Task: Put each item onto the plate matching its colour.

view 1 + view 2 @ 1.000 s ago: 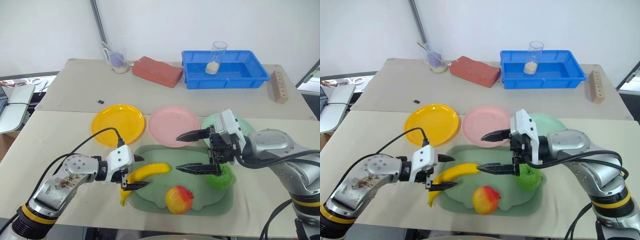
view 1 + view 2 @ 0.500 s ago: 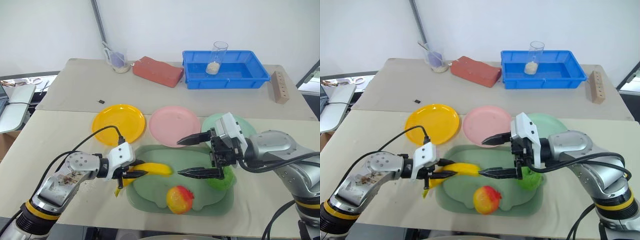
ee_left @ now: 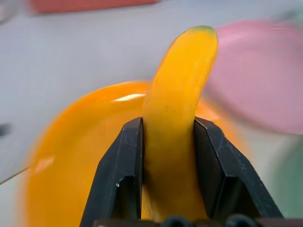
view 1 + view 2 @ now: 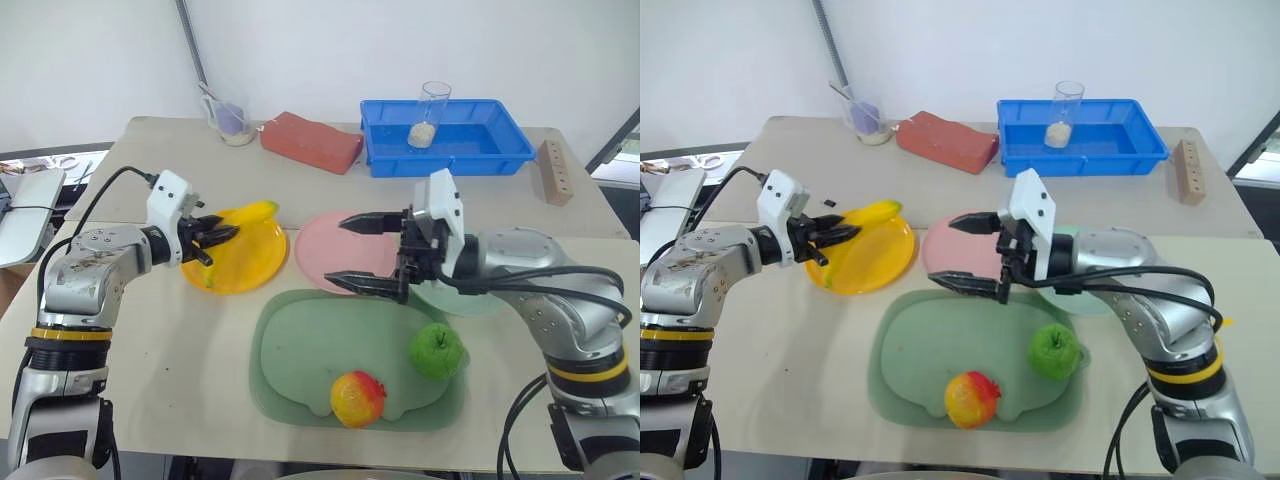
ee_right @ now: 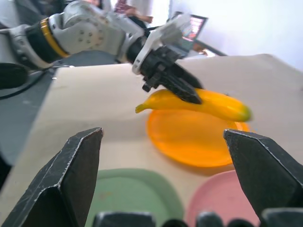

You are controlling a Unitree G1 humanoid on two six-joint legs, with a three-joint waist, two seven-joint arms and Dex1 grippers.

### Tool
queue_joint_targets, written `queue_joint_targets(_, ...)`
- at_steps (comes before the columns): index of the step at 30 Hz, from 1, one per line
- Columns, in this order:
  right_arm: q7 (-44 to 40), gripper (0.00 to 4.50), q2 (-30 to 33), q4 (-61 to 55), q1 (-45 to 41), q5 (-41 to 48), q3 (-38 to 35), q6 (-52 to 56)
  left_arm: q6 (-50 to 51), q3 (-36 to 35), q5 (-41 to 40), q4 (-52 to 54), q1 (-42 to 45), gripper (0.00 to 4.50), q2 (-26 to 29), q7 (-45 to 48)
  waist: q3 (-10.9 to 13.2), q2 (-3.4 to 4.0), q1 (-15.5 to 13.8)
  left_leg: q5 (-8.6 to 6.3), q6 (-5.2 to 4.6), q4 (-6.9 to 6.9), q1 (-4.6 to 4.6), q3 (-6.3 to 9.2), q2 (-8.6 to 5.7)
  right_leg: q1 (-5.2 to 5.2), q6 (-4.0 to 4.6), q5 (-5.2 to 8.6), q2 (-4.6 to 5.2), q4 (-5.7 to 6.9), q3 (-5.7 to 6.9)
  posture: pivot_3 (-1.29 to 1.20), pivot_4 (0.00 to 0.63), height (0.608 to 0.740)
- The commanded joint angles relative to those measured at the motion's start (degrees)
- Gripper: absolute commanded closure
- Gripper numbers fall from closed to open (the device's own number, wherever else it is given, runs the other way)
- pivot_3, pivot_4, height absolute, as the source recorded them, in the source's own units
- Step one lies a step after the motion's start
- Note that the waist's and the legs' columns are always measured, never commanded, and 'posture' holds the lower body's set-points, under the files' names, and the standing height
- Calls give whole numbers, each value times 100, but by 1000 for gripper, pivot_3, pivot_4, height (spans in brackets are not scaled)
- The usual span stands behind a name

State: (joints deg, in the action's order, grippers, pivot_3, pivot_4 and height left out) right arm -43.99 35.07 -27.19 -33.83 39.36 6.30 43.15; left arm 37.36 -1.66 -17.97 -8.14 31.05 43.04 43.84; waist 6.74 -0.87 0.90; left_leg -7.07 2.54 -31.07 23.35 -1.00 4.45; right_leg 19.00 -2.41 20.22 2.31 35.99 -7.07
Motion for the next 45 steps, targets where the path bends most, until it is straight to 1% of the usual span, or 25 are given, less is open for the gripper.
queue_joint_targets(1, 167, 0, -101, -11, -255, -43, -23, 123, -516, 98, 366, -461, 217, 3455, -16, -40, 0, 0, -12, 0, 0, 0, 2, -1, 0, 3, 1, -1, 0, 1, 0, 0, 150, 740)
queue_joint_targets(2, 165, 0, -112, -4, -275, -63, -17, 135, -635, 81, 404, -601, 280, 3455, -74, -74, 0, 0, -31, 0, 0, 1, 7, -1, 1, 9, 2, -1, 0, 3, 1, 0, 150, 740)
queue_joint_targets(4, 151, 0, -101, -12, -277, -94, -5, 145, -774, 8, 380, -782, 400, 2423, -193, -70, 0, -1, -68, 1, 1, -1, 11, 1, 2, 11, 2, -1, 0, 8, 10, 0, 150, 740)
queue_joint_targets(7, 106, 0, -33, -46, -190, -169, 23, 121, -873, -33, 330, -849, 504, 1258, -248, 59, -1, -2, -82, 1, 1, -7, 16, 1, 1, 11, 0, -2, 0, 8, 10, 0, 150, 740)
queue_joint_targets(8, 91, 0, -8, -65, -157, -174, 19, 124, -875, -49, 302, -843, 523, 600, -237, 117, -1, -2, -77, 1, 1, -8, 16, 0, 1, 10, 0, -3, 0, 8, 9, 0, 150, 740)
queue_joint_targets(10, 56, 0, 37, -105, -105, -169, -3, 142, -866, -73, 256, -803, 546, 38, -184, 247, -2, -1, -64, 1, 1, -7, 16, 0, 1, 10, 0, -3, 0, 9, 9, 0, 150, 740)
queue_joint_targets(13, -148, 0, 190, -172, -9, -100, -61, 135, -882, -68, 107, -439, 465, 38, 38, 803, -2, -1, -25, 1, 1, -4, 15, 1, 2, 10, 0, -2, -1, 11, 9, 0, 150, 740)
queue_joint_targets(15, -356, 0, 331, -235, 65, -2, -91, 139, -686, -69, -142, -9, 344, 38, 190, 1241, -2, -1, -10, 1, 1, -1, 17, 1, 2, 8, 0, -3, -2, 11, 9, 0, 150, 740)
queue_joint_targets(17, -610, 0, 493, -306, 143, 106, -102, 155, -707, 0, -325, 486, 166, 38, 335, 1679, -3, 1, -4, 1, 1, 0, 18, -1, 2, 4, 0, -3, -2, 11, 7, 0, 150, 740)
queue_joint_targets(20, -852, 0, 667, -349, 233, 200, -91, 139, -770, 102, -567, 1197, -69, 38, 382, 2087, -5, 5, -4, 1, 1, 0, 13, -1, 3, 0, 0, -2, -2, 10, 7, 0, 150, 740)
queue_joint_targets(22, -1007, 0, 752, -338, 296, 204, -90, 77, -663, 168, -784, 1652, -176, 38, 310, 2247, -4, 4, -12, 1, 1, -2, 2, -1, 4, -2, 0, -2, -2, 8, 8, 0, 150, 740)
queue_joint_targets(23, -1154, 0, 863, -380, 387, 295, -183, 88, -660, 279, -961, 2072, -322, 38, 302, 2458, -4, 4, -17, 1, 1, -2, 4, -1, 4, -1, 0, -2, -2, 7, 8, 0, 150, 740)
queue_joint_targets(25, -1313, 0, 1000, -434, 492, 420, -298, 103, -662, 393, -1153, 2544, -502, 38, 312, 2692, -4, 3, -23, 1, 1, -6, 8, -2, 4, -5, 0, -2, 0, 3, 8, 0, 150, 740)
queue_joint_targets(28, -1618, 0, 1542, -687, 916, 628, -682, 196, -1501, 888, -873, 3044, -957, 38, 566, 3483, -6, 9, -18, 1, 1, -7, 8, -3, 3, -9, 0, -2, 1, -4, 6, 0, 150, 740)
queue_joint_targets(31, -1601, 0, 1930, -951, 1289, 1108, -1202, 449, -1830, 1148, -934, 3159, -1054, 38, 430, 3757, -6, 11, -16, -1, -1, -5, 1, -4, 5, -25, 3, -2, 1, -11, 6, 0, 150, 740)
queue_joint_targets(35, -1747, 0, 2596, -1457, 2123, 1597, -2010, 814, -2568, 1746, -730, 2910, -1036, 38, -20, 4187, 1, 0, -49, -2, -2, -18, -6, -5, 5, -39, 3, 0, 9, -21, 14, 0, 150, 740)
queue_joint_targets(37, -1740, 0, 2754, -1586, 2388, 1748, -2262, 861, -2725, 1877, -688, 2808, -1015, 38, -173, 4253, 3, -4, -29, -4, -5, -22, -2, -10, 3, -47, 2, 0, 14, -29, 13, 0, 150, 740)
queue_joint_targets(41, -1734, 0, 3048, -2051, 3170, 2154, -3116, 1103, -3332, 2380, -399, 2445, -870, 38, -545, 4618, 1, -1, -15, -9, -15, -33, 3, -7, 2, -72, -1, 1, 14, -31, 14, 0, 150, 740)
queue_joint_targets(45, -1555, 0, 3176, -2292, 3392, 2414, -3428, 1146, -3906, 2760, 97, 2016, -721, 38, -805, 4675, 0, 4, -3, -22, -36, -54, 5, -1, 3, -72, -2, 2, 10, -30, 17, 0, 150, 740)
